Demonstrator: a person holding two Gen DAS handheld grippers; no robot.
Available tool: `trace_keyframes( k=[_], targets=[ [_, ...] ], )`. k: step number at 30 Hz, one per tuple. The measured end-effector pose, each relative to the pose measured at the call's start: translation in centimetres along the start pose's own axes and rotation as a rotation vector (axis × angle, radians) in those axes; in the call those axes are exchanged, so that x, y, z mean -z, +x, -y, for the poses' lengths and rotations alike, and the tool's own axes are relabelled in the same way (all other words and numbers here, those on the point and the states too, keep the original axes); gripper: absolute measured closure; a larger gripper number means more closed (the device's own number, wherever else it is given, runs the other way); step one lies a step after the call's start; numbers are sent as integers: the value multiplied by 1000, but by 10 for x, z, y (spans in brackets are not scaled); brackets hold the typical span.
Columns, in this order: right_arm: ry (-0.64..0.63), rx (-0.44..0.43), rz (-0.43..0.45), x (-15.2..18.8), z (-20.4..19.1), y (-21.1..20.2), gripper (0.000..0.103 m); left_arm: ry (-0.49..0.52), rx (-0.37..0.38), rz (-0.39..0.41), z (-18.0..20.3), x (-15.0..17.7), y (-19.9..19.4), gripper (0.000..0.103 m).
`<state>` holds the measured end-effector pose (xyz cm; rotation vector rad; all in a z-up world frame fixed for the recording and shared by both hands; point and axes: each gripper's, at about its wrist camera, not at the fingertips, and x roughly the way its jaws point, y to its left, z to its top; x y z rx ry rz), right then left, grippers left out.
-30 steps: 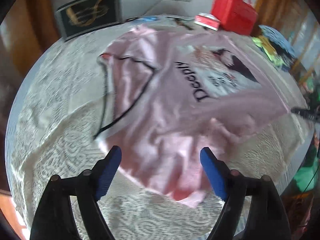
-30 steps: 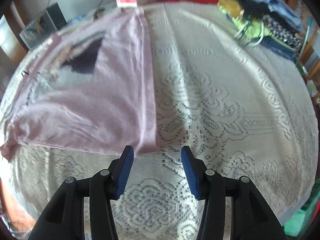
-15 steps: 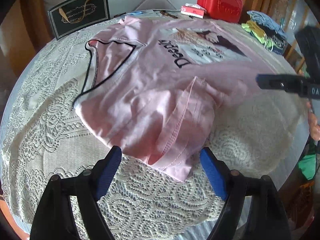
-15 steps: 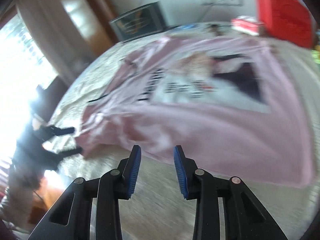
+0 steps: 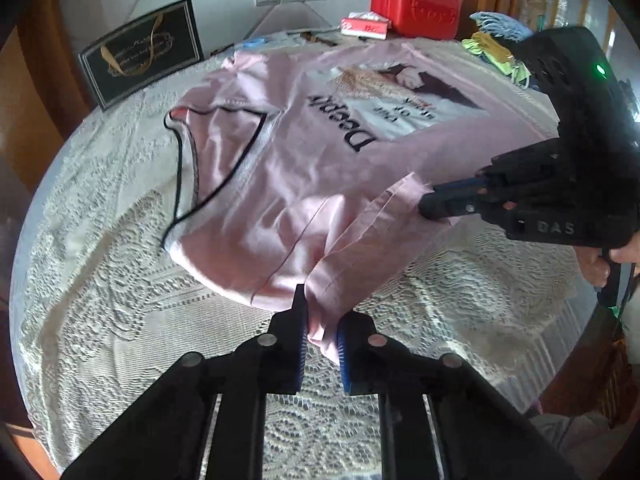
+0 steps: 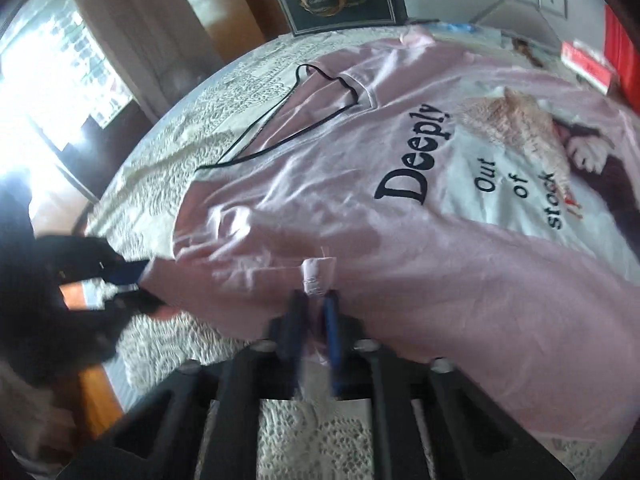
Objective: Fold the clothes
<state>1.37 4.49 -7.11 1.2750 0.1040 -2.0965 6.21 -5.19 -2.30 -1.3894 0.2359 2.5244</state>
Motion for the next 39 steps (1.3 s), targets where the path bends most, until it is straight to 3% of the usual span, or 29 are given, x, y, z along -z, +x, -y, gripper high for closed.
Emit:
trace_keyframes(
  k=[4, 8, 9, 10, 12, 15, 17, 19, 20, 26, 29, 33, 37, 38, 39],
  targets=[
    [-50, -85, 107, 13, -8, -48, 98, 99, -20, 79, 11, -13, -35, 90],
    [-25, -114, 204, -6, 7, -74, 98, 163, -26, 60, 4, -53, -26, 89],
    [14, -109, 217, -16, 17, -71, 98, 152, -58, 43, -1, -65, -15, 78],
    [60, -85, 225, -26, 29, -65, 96, 116, -105, 13, -11, -79, 2, 56],
    [134, -43, 193, -40, 48, -47, 89, 35, -180, -21, -31, -94, 25, 39],
    [222, 58, 108, -47, 73, -22, 82, -64, -113, -40, -53, -90, 38, 39],
    [259, 22, 91, -35, 85, -24, 76, -91, -57, -36, -57, -77, 36, 39],
    [261, 19, 94, -18, 95, -37, 53, -94, -26, -32, -55, -63, 32, 39],
    [264, 41, 106, -7, 102, -48, 51, -96, -28, -36, -56, -57, 34, 39],
    [428, 212, 241, 56, 163, -141, 51, -131, -85, -34, -56, -41, 51, 39],
    [550, 332, 258, 86, 198, -173, 49, -158, -72, -43, -58, -43, 62, 39],
    [651, 442, 212, 117, 231, -186, 46, -138, -83, -52, -50, -40, 69, 38],
    [675, 451, 171, 124, 248, -173, 46, -152, -76, -44, -51, -35, 68, 39],
    [667, 443, 164, 123, 248, -168, 46, -149, -76, -44, -50, -34, 67, 43],
    [654, 437, 159, 123, 248, -164, 46, -157, -49, -47, -49, -32, 64, 63]
  ],
)
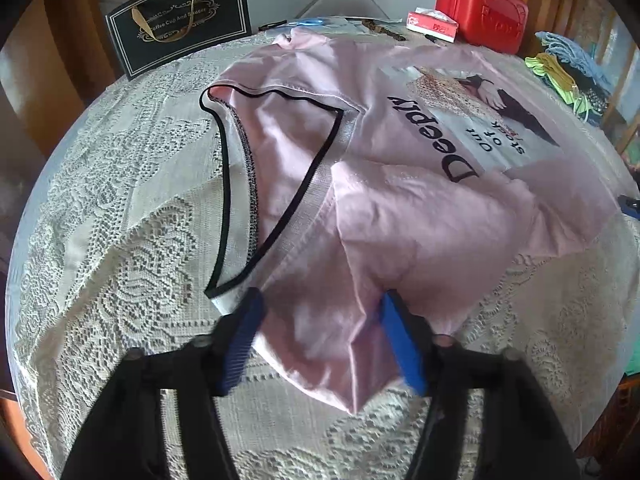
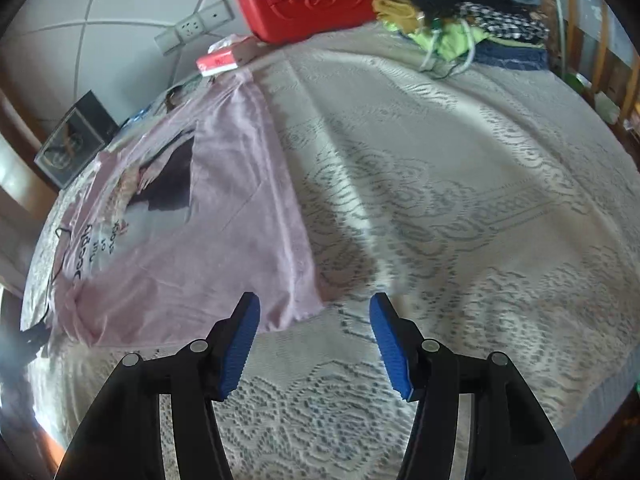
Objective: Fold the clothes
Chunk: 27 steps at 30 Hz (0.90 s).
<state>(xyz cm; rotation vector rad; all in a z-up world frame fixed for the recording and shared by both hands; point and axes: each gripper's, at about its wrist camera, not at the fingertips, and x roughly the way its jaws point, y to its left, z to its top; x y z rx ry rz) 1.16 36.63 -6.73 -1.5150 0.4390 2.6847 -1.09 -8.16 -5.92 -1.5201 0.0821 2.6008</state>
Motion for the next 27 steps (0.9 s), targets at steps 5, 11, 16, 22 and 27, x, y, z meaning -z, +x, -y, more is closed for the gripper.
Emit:
trace_keyframes(
  k=[5, 11, 16, 22, 27],
  targets=[
    [-156, 159, 28, 6, -37, 17, 93, 56, -33, -31, 5, 18, -14, 99],
    [-135, 319, 44, 6, -9, 9, 99, 51, -102, -79, -20, 38, -34, 99],
    [-12, 126, 71, 6, 14, -11, 91, -55, 30, 31, -27, 15, -59, 92],
    [49, -31, 10, 6, 3, -6, 56, -50, 92, 52, -5, -10, -40, 16],
    [-59, 98, -20, 12, -20, 13, 77, 72, 32, 7, 29, -2, -28, 99]
  ],
)
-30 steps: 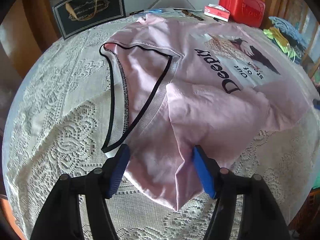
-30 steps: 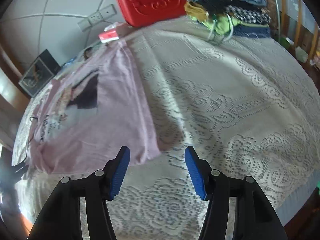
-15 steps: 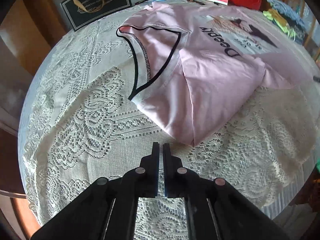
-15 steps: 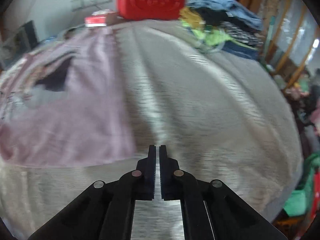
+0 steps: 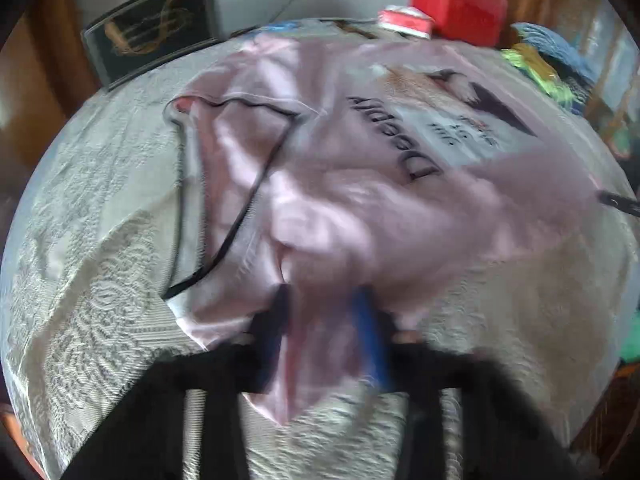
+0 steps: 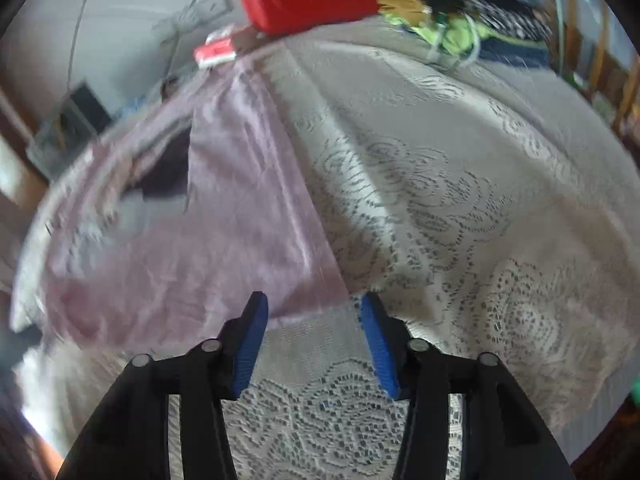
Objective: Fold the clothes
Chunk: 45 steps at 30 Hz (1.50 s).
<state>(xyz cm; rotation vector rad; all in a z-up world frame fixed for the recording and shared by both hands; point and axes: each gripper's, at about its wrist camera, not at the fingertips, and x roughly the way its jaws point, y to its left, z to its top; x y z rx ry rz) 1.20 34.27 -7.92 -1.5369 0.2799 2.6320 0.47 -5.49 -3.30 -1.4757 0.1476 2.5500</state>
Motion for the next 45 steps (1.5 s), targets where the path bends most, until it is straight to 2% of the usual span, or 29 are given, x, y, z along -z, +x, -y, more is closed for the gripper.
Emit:
trace_keyframes(
  k=[1, 3, 4, 5, 6, 8, 9, 11, 12, 14, 15, 16, 17, 18, 20, 21, 22, 23, 24, 27, 28, 30, 31, 32, 35, 37, 39, 41, 45],
  targets=[
    [-76, 63, 6, 1, -13, 2, 89, 25, -9, -21, 8, 3, -1, 100],
    [-190, 159, 16, 4, -31, 0, 96, 90, -47, -43, 14, 14, -2, 100],
    [-227, 194, 21, 6, -36, -2, 96, 89, -56, -59, 10, 20, -3, 100],
    [-232, 218, 29, 6, -33, -5, 96, 88, -66, -75, 6, 26, -3, 100],
    [-216, 268, 26, 5, -23, -4, 101, 87, -75, -91, 2, 32, -4, 100],
    [-178, 350, 22, 3, -4, -3, 103, 75, -48, -118, -5, 37, -6, 100],
    [-131, 291, 26, 4, 8, -8, 102, 76, -32, -125, -7, 38, -6, 99],
    [-39, 170, 43, 6, 29, -18, 101, 77, -35, -76, -4, 28, -14, 97],
    [-11, 98, 95, 6, 30, -31, 98, 72, -31, -43, -5, 20, -19, 93],
    [12, -71, 204, 5, 20, -60, 84, 22, -2, 7, -7, 2, -20, 71],
    [1, -147, 223, 3, 10, -68, 67, -3, 0, 22, -9, -5, -19, 41],
    [-14, -221, 235, 1, 0, -73, 49, -16, 3, 52, -9, -14, -18, 28],
    [-49, -284, 215, -3, -14, -72, 43, -20, 6, 74, -9, -18, -17, 28],
    [-83, -316, 185, -7, -31, -66, 42, -25, 13, 78, -8, -22, -12, 28],
    [-144, -295, 132, -9, -58, -51, 58, -36, 26, 25, -10, -28, 6, 28],
    [-182, -271, 105, -10, -71, -39, 78, -35, 12, -28, -9, -23, 18, 28],
    [-200, -261, 83, -9, -78, -30, 87, -28, -10, -108, -11, -15, 35, 27],
    [-203, -255, 47, -7, -79, -18, 87, -19, -7, -124, -13, -8, 40, 26],
    [-197, -241, 25, -4, -75, -8, 87, 10, -21, -98, -13, -4, 39, 25],
    [-178, -191, -25, 0, -57, 10, 103, -12, -9, -129, -30, -10, 48, 25],
    [-163, -166, -45, -3, -50, 10, 103, -19, -5, -138, -36, -12, 50, 25],
    [-135, -110, -83, -9, -35, 9, 103, -29, -38, -77, -44, -30, 43, 25],
    [-139, -53, -85, -16, -33, 8, 97, -55, -45, -40, -51, -47, 41, 25],
    [-146, -38, -76, -26, -34, 5, 97, -87, -41, -10, -59, -64, 40, 25],
    [-145, -181, -31, -72, -57, -7, 95, -185, -31, 37, -85, -130, 55, 25],
    [-160, -248, 21, -111, -87, -10, 94, -225, -32, 36, -98, -174, 74, 25],
    [-174, -311, 37, -153, -127, -1, 94, -242, -28, 24, -108, -210, 98, 25],
    [-192, -372, 24, -192, -174, 18, 94, -237, -38, 1, -115, -249, 134, 25],
    [-223, -457, -61, -248, -262, 81, 94, -253, -84, -18, -136, -301, 191, 25]
  ],
)
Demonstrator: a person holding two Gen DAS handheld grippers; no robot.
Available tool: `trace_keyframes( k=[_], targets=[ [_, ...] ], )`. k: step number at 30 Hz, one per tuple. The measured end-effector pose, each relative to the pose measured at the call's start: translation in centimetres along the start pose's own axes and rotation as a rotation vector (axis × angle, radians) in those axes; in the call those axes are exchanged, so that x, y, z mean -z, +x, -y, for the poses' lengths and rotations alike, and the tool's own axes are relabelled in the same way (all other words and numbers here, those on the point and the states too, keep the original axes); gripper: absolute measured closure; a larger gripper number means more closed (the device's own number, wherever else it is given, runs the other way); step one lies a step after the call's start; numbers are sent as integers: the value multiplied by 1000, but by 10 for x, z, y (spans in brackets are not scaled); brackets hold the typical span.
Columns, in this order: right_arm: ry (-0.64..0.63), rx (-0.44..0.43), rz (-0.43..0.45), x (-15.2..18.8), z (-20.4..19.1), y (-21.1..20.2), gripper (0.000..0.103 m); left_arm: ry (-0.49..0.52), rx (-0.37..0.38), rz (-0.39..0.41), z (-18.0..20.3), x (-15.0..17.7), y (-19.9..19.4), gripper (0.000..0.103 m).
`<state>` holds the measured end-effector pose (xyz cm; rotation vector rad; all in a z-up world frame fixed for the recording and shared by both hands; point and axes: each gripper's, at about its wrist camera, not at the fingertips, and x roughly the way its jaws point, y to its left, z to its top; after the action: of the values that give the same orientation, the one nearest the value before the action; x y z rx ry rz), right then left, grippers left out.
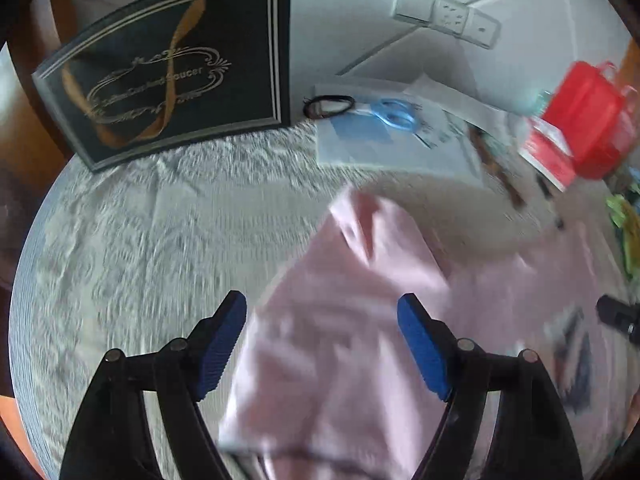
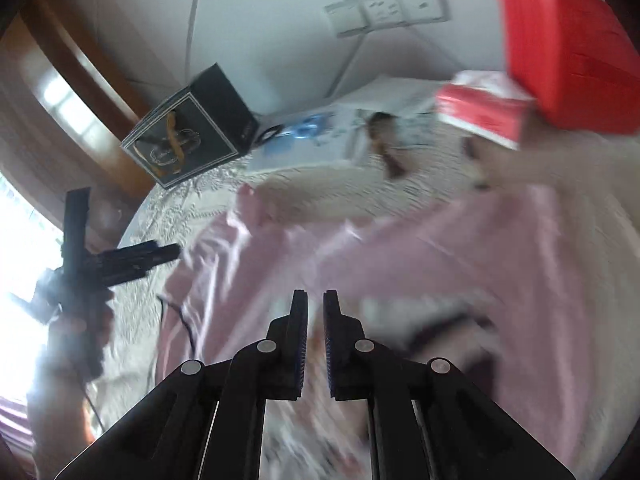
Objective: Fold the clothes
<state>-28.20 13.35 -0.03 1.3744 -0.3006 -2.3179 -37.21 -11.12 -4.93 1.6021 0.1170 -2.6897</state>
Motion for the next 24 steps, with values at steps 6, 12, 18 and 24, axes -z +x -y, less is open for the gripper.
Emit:
trace_keyframes(
  k=[6, 12, 18, 24],
  targets=[
    [-37, -27, -55, -53, -32, 105, 88, -67, 62, 5, -18, -27, 38, 25],
    [-52, -9, -107, -64, -39, 164, 74, -15, 88, 4, -14, -31, 62, 25],
    [-222, 108, -86, -63, -58, 180, 98, 98, 40, -22, 20, -30, 60, 101],
    [-267, 76, -7, -63, -64, 144, 98, 45, 13, 75, 14, -34, 30, 101]
  ],
)
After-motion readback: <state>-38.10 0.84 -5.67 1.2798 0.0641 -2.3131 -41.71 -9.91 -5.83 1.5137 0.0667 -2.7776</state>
